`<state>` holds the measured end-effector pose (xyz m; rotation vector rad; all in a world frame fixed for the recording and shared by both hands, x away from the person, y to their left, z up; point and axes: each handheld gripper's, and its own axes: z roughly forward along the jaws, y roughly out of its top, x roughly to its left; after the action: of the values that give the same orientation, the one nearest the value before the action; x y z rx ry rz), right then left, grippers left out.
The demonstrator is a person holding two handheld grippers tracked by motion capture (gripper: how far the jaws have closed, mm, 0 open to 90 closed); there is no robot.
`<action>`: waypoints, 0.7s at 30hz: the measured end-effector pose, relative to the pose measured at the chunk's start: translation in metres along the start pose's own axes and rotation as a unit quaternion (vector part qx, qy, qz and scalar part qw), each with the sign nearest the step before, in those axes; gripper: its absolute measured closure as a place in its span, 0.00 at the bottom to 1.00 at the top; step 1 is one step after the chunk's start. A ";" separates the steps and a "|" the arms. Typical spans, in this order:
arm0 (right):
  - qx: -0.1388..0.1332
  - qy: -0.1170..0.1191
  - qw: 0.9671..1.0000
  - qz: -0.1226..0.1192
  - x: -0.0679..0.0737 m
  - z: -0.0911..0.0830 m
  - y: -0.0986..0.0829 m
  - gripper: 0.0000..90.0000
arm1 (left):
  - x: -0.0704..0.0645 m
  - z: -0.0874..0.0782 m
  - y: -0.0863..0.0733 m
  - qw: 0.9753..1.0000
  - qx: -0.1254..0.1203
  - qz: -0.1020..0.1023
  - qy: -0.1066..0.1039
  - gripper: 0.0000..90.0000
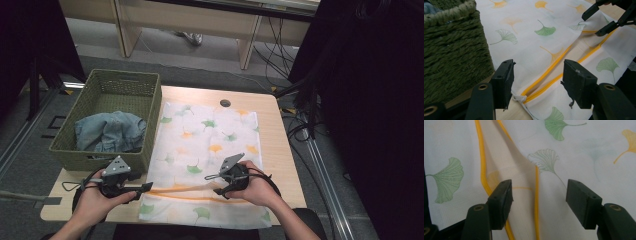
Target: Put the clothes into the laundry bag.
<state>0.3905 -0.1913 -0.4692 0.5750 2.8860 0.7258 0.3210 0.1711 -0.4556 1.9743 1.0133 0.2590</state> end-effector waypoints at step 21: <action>0.020 -0.056 0.998 -0.012 -0.007 -0.004 0.042 0.99 | 0.000 -0.034 0.035 0.999 0.020 -0.025 0.032 0.43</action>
<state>0.4102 -0.1622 -0.4455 0.5658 2.8041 0.6132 0.3230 0.1821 -0.4083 1.9844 1.1161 0.2769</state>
